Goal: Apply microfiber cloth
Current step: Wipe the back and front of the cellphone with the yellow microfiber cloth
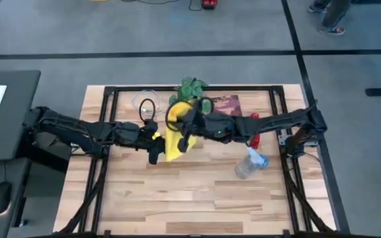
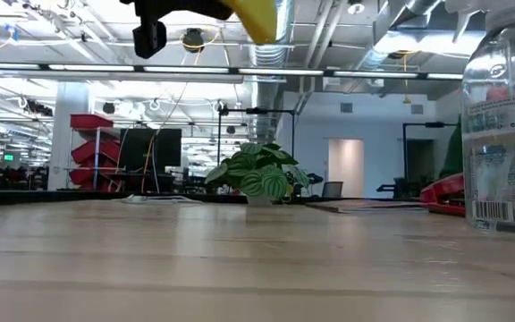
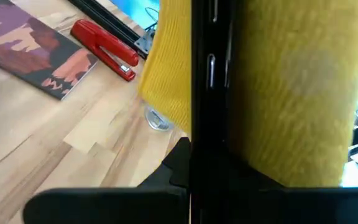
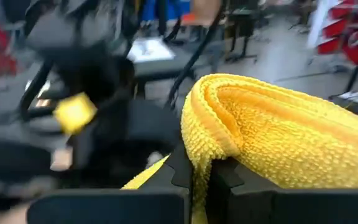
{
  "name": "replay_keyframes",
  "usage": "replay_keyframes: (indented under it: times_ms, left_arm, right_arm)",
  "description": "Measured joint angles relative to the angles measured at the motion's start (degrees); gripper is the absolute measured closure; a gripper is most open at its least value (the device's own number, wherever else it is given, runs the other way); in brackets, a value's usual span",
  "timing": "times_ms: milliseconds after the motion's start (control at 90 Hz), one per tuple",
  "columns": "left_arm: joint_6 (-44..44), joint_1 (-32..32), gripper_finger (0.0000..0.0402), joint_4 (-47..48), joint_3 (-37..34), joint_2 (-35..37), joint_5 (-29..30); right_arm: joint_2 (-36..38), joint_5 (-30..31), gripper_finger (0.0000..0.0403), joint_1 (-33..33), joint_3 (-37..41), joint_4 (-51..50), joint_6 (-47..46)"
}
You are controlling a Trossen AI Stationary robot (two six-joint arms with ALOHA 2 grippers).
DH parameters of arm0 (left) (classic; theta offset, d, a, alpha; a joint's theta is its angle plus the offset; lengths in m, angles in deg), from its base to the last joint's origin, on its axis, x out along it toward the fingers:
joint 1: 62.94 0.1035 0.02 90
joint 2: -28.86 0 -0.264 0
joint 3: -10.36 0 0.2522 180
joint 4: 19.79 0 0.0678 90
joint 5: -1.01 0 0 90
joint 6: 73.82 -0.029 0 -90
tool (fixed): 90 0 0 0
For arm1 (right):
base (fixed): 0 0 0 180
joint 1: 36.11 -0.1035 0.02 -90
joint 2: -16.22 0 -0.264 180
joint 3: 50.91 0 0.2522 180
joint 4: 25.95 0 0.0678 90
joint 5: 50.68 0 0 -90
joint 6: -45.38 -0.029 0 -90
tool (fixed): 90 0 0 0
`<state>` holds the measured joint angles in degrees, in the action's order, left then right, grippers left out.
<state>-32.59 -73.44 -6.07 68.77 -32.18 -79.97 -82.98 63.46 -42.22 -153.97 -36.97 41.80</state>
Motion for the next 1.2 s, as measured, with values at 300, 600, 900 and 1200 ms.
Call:
replay_keyframes:
  times_ms: [300, 600, 900, 1200]
  left_arm:
    - [-0.02, -0.02, 0.0398, 0.42, -0.19, -0.19, 0.32]
    - [-0.25, -0.31, 0.0398, -1.42, -0.02, -0.10, 1.08]
    - [-1.00, -0.31, 0.0398, -4.85, 0.00, 0.04, 0.84]
    - [-0.57, -0.20, 0.0398, -6.79, -0.11, -0.16, 2.38]
  right_arm:
    - [-3.23, -10.27, 0.0403, -1.07, 0.06, -4.43, -1.94]
    - [0.69, 8.09, 0.0403, -0.97, 0.15, -0.02, 1.62]
    - [0.50, -3.75, 0.0403, -3.45, 0.06, -13.42, 2.69]
    - [3.60, 8.65, 0.0403, -6.35, 0.19, -23.77, 3.80]
